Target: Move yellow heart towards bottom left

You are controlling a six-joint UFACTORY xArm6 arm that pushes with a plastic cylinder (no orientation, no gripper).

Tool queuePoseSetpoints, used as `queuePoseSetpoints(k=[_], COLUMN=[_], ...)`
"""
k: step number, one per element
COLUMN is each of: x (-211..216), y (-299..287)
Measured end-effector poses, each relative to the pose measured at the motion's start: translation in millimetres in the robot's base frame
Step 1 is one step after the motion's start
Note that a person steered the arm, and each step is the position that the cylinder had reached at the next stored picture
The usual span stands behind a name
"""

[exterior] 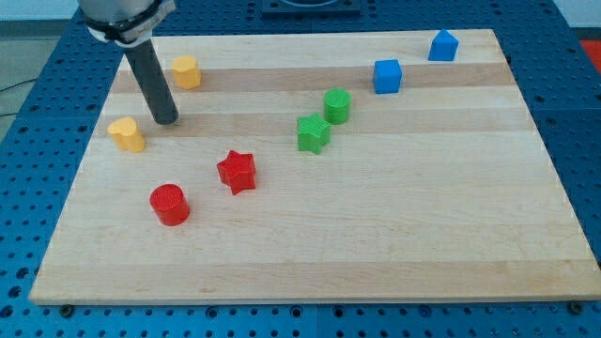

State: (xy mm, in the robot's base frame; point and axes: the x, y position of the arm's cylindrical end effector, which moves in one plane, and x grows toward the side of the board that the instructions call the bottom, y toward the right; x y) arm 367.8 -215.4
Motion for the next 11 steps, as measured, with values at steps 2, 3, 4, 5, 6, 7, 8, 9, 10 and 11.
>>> queuePoseSetpoints(k=[2, 3, 4, 5, 6, 7, 8, 9, 10, 11], x=[43, 54, 90, 82, 77, 93, 94, 91, 136, 161], y=[-31, -34, -38, -38, -41, -55, -71, -74, -66, -66])
